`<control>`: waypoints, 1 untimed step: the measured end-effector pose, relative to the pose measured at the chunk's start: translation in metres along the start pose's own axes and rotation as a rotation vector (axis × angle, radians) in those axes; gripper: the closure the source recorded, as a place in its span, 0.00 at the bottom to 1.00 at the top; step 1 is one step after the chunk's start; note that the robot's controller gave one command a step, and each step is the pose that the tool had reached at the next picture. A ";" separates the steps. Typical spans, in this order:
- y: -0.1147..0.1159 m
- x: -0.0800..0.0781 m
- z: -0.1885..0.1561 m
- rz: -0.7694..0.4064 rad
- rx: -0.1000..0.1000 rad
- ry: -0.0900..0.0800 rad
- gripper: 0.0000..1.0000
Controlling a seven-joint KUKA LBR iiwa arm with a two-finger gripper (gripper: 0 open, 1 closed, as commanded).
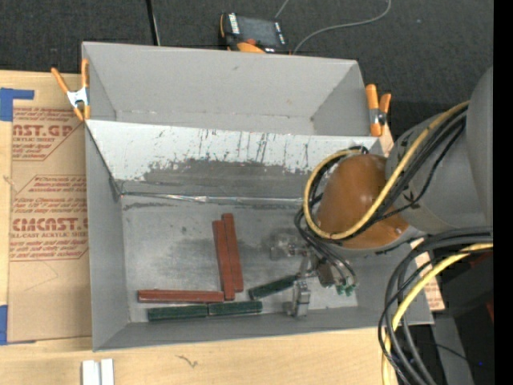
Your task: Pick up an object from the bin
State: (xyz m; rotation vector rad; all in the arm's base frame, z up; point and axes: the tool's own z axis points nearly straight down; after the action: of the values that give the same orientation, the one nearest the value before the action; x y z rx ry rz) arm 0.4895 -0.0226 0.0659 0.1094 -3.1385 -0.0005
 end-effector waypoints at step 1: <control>0.003 -0.001 -0.004 -0.004 -0.001 0.000 1.00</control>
Offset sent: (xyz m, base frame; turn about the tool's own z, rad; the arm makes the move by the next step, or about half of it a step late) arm 0.0000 0.0000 0.0000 0.0000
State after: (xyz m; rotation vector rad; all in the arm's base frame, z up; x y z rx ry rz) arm 0.4898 -0.0197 0.0696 0.1162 -3.1383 -0.0015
